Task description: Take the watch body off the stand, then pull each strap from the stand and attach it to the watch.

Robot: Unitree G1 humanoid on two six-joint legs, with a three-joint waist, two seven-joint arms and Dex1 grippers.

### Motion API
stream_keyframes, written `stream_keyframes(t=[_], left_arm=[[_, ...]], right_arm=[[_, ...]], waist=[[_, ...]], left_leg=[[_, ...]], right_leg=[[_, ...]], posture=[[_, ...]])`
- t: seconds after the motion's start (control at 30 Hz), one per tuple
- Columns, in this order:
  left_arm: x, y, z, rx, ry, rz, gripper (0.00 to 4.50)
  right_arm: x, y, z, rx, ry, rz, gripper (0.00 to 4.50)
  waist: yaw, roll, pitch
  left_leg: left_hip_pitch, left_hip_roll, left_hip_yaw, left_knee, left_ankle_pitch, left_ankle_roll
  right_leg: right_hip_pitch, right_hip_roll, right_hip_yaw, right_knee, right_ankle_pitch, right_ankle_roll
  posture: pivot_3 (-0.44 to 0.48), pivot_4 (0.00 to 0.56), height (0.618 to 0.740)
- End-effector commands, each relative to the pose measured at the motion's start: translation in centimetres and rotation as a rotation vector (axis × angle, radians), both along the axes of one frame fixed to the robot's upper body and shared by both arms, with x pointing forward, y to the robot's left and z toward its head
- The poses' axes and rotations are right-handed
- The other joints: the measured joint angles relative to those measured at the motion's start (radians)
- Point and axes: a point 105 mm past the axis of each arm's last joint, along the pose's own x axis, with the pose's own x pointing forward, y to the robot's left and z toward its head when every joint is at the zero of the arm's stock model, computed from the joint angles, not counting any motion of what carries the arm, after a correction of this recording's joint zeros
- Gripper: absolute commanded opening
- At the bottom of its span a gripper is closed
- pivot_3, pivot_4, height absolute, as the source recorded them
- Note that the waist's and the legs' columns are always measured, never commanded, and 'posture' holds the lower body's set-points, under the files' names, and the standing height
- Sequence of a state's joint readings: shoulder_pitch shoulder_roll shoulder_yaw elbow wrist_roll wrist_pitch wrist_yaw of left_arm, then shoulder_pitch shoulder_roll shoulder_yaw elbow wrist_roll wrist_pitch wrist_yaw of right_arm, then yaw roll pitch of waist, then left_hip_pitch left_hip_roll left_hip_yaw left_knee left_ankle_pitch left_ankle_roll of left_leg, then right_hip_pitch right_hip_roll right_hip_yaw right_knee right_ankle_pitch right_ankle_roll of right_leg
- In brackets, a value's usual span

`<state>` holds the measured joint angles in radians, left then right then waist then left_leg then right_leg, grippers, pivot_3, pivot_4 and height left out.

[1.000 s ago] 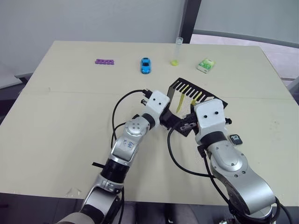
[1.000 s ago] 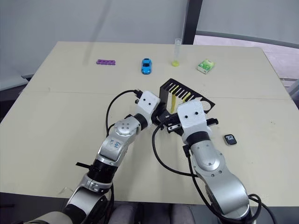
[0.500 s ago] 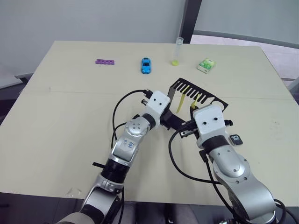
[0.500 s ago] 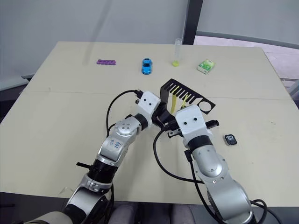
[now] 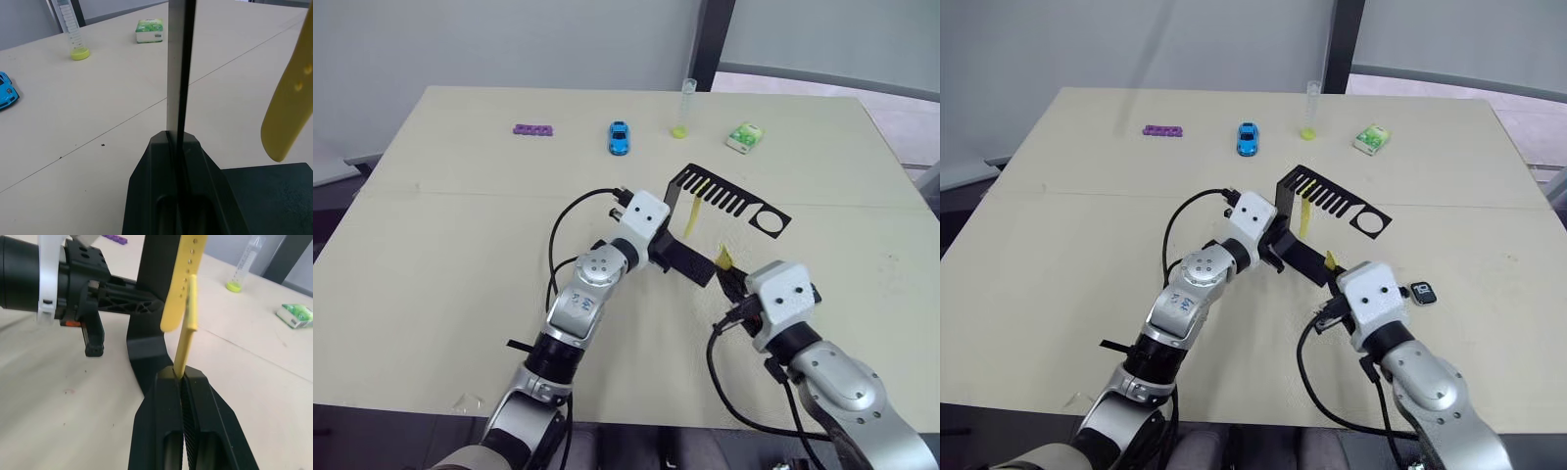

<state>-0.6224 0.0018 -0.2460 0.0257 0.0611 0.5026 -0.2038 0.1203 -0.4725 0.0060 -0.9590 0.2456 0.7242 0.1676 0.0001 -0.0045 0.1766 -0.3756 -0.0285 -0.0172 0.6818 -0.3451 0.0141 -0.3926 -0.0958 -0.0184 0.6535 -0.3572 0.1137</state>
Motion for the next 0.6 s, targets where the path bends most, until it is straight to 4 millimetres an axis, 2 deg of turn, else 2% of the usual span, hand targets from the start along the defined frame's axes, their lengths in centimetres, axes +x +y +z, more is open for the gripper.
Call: stream_keyframes(t=[0.03, 0.07, 0.17, 0.27, 0.4, 0.43, 0.53, 0.6], left_arm=[[-0.3, -0.6, 1.0, -0.015, -0.031, -0.029, 0.00], [-0.3, -0.7, 1.0, -0.023, -0.031, -0.034, 0.00], [-0.9, -0.3, 1.3, -0.012, -0.047, -0.066, 0.92], [-1.2, 0.7, 1.3, 0.012, -0.053, -0.076, 2.31], [-1.6, 3.3, 1.3, 0.044, -0.032, -0.087, 4.21], [-1.8, 3.9, 1.3, 0.051, -0.024, -0.100, 4.44], [-2.4, 6.2, 1.4, 0.068, 0.009, -0.153, 4.44], [-3.5, 7.5, 1.2, 0.058, 0.053, -0.261, 4.44]], right_arm=[[-1.4, 0.3, 2.1, 0.041, -0.064, 0.058, 0.10], [-1.5, 0.2, 2.0, 0.043, -0.058, 0.056, 0.10], [-1.6, -0.2, 1.9, 0.065, -0.029, 0.069, 0.00], [-1.8, -0.6, 1.9, 0.078, -0.005, 0.080, 0.00], [-2.2, -0.9, 1.7, 0.073, 0.047, 0.170, 0.00], [-2.3, -0.9, 1.8, 0.075, 0.058, 0.199, 0.00], [-2.5, -0.9, 1.9, 0.108, 0.106, 0.295, 0.00], [-2.8, -0.8, 2.0, 0.153, 0.143, 0.361, 0.00]], waist=[[0.000, 0.000, 0.000], [0.000, 0.000, 0.000], [0.002, 0.000, 0.000], [0.000, 0.000, 0.000], [0.000, 0.000, 0.000], [-0.001, 0.000, 0.000], [-0.001, 0.000, 0.000], [-0.001, 0.000, 0.000]], left_leg=[[0.000, 0.000, 0.000, 0.000, 0.000, 0.000], [0.000, 0.000, 0.000, 0.000, 0.000, 0.000], [0.000, 0.000, 0.000, 0.000, 0.000, 0.000], [0.000, 0.000, 0.000, 0.000, 0.000, 0.000], [0.000, 0.000, 0.000, 0.000, 0.000, 0.000], [0.000, 0.000, 0.000, 0.000, 0.000, 0.000], [0.001, 0.001, 0.000, 0.000, 0.000, 0.000], [0.001, 0.001, 0.000, 0.000, 0.000, 0.000]], right_leg=[[0.000, 0.000, 0.000, 0.000, 0.000, 0.000], [0.000, 0.000, 0.000, 0.000, 0.000, 0.000], [0.000, 0.000, 0.000, 0.000, 0.000, 0.000], [0.000, 0.000, 0.000, 0.000, 0.000, 0.000], [0.000, 0.000, 0.001, 0.000, 0.000, 0.000], [0.000, 0.000, 0.001, 0.000, 0.000, 0.000], [0.000, 0.000, 0.001, 0.000, 0.000, 0.000], [0.001, 0.000, 0.001, 0.000, 0.000, 0.000]], posture=[[0.000, 0.150, 0.740], [0.000, 0.150, 0.740], [0.000, 0.150, 0.740], [0.000, 0.150, 0.740], [0.000, 0.150, 0.740], [0.000, 0.150, 0.740], [0.000, 0.150, 0.740], [0.000, 0.150, 0.740]])
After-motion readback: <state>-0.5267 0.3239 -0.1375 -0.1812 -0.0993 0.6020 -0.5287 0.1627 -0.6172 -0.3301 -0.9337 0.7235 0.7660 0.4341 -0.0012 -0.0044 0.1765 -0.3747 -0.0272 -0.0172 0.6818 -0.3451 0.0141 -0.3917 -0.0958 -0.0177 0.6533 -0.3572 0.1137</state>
